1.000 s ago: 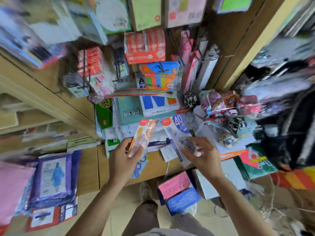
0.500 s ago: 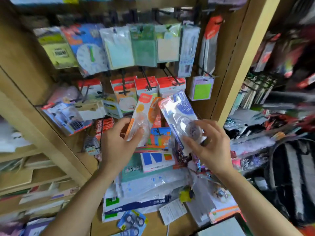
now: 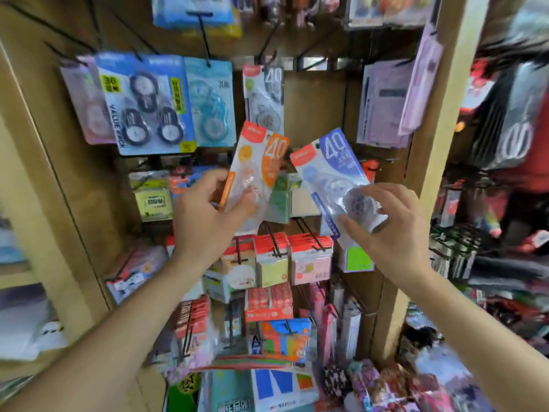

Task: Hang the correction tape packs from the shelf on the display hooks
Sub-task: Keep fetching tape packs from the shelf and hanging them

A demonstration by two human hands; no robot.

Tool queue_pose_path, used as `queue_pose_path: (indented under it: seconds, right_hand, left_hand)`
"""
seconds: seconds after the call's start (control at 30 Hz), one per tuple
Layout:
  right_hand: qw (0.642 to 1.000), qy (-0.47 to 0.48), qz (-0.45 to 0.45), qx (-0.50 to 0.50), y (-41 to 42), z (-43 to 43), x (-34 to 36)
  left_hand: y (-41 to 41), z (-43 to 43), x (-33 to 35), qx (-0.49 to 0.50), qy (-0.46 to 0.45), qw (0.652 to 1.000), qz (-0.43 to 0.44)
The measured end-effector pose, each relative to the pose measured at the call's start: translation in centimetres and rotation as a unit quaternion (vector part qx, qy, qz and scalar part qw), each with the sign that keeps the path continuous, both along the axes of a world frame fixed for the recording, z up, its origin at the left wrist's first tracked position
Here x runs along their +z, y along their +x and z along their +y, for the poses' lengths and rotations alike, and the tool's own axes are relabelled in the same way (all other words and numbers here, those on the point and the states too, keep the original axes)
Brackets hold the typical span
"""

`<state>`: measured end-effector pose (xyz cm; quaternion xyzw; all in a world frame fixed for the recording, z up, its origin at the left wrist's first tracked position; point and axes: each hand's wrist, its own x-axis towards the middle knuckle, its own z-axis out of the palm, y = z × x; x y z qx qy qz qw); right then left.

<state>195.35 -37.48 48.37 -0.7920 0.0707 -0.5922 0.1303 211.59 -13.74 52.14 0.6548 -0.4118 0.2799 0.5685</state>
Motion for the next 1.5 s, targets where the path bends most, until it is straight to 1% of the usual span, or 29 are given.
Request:
queue_pose_path:
  seconds: [0.1, 0.23, 0.4, 0.47, 0.63, 0.77, 0.87, 0.93, 1.13, 1.33, 1.5]
  right_hand:
    - [0.999, -0.03, -0.007, -0.007, 0.9, -0.5, 3.3]
    - [0.999, -0.045, -0.014, -0.023, 2.2, -0.5, 7.3]
    - [0.996, -0.07, 0.0, -0.051, 4.7, -0.2, 11.4]
    - [0.995, -0.078, 0.016, -0.065, 5.8, 0.0, 12.7]
    - [0.992, -0.094, 0.035, -0.081, 8.1, 0.4, 15.0]
    - [0.991, -0.081, 0.054, -0.097, 9.9, 0.1, 16.1]
    - [0.99, -0.069, 0.071, -0.099, 11.1, -0.1, 16.1]
    - [0.991, -0.063, 0.067, -0.1, 11.6, 0.0, 15.9]
    - [0.994, -0.034, 0.031, -0.098, 12.3, 0.7, 14.9]
    - [0.995, -0.013, 0.031, -0.093, 12.9, 1.2, 14.1]
    - [0.992, -0.026, 0.054, -0.11, 14.2, 0.6, 14.5]
  left_hand:
    - [2.2, 0.3, 3.5, 0.008, -0.01, 1.0, -0.017]
    - [5.6, 0.4, 7.6, 0.02, -0.021, 0.999, -0.033]
    - [9.1, -0.4, 9.3, 0.028, 0.01, 0.999, -0.024]
    - [10.7, -0.8, 9.1, 0.018, 0.011, 1.0, -0.001]
    - [12.8, -1.0, 8.2, -0.018, -0.002, 0.996, 0.086]
    - [13.1, -0.9, 7.9, -0.06, -0.005, 0.992, 0.113]
    - [13.2, -1.0, 7.3, -0.066, 0.003, 0.992, 0.11]
    - [13.2, -1.1, 7.0, -0.074, 0.012, 0.992, 0.102]
    - [13.2, -1.2, 6.8, -0.073, 0.036, 0.993, 0.086]
    - [13.2, -1.2, 6.9, -0.064, 0.038, 0.994, 0.084]
    - [13.5, -1.1, 6.7, -0.057, 0.039, 0.994, 0.081]
